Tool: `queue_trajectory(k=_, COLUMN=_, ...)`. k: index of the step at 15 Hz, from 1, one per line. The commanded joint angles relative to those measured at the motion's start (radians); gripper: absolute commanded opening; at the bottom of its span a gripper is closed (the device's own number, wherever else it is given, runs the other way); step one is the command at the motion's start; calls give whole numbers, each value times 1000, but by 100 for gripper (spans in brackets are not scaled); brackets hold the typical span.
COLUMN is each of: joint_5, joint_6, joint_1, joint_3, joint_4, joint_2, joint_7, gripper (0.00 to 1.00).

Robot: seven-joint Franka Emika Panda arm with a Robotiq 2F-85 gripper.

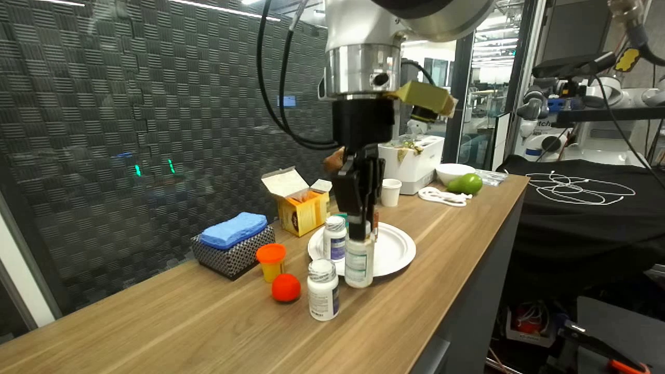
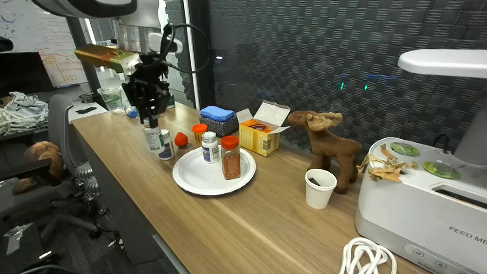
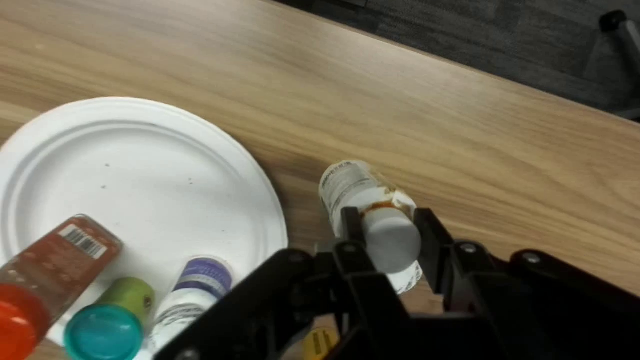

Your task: Pick up all the objects surrounding the white plate and arrange them on the plate

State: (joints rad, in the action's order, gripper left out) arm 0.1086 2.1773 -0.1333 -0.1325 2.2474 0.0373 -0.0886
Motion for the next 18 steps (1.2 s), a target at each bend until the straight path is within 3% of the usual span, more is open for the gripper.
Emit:
queue_trajectory(k=1, joint_5=-44, joint_6=-2, joint_1=28, joint_3=27, joint_4=11, joint_2=65, joint_7=53, gripper=13)
queue_trajectory(k=9, joint_5=-99, joint_6=30, joint_1=78, joint_3=75, joint_4=7, joint_2=-32, joint_7=133, gripper=13)
queue_trajectory(k=18, joint_5=-80, joint_6=175, joint_1=97, joint_3=99, joint_4=-25, joint_2=-117, joint_7=173, gripper=13)
